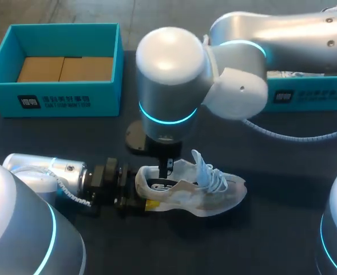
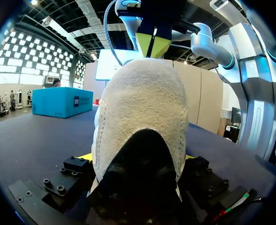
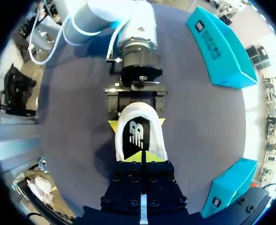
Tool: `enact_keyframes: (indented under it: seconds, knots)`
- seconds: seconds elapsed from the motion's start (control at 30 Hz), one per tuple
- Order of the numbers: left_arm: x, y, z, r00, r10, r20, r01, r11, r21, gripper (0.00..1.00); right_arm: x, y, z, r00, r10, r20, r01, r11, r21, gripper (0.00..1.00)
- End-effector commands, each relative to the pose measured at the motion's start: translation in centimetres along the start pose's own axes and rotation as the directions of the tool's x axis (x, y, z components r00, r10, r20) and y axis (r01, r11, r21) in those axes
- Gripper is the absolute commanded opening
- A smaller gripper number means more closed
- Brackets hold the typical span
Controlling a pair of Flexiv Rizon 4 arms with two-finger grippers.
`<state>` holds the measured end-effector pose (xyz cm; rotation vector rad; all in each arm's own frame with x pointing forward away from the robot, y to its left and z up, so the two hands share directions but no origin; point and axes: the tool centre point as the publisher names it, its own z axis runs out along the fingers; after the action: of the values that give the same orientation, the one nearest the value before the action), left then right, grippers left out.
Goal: Take the shoe out of the shoebox, open the shoe tongue, remove and reinsert the insole, then place the shoe into the shoebox
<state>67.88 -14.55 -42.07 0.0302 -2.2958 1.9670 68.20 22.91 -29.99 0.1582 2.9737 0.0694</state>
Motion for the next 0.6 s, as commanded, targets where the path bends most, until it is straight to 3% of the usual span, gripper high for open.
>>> enact_keyframes:
  seconds: [0.03,0.27,0.6]
  knots:
    - [0.0,0.3,-0.2,1.000,0.000,0.002,0.000,1.000,-0.001,0.00,-0.3,1.1,2.1,1.000,-0.026,-0.011,0.026,1.000,0.009,0.00]
    - [0.0,0.3,-0.2,1.000,0.000,0.002,0.000,1.000,-0.001,0.00,-0.5,1.4,3.7,0.997,-0.067,-0.036,0.067,0.998,0.006,0.00]
    - [0.0,0.3,-0.2,1.000,0.000,0.002,0.000,1.000,-0.001,0.00,0.3,0.5,5.7,0.995,-0.060,-0.074,0.060,0.998,-0.009,0.00]
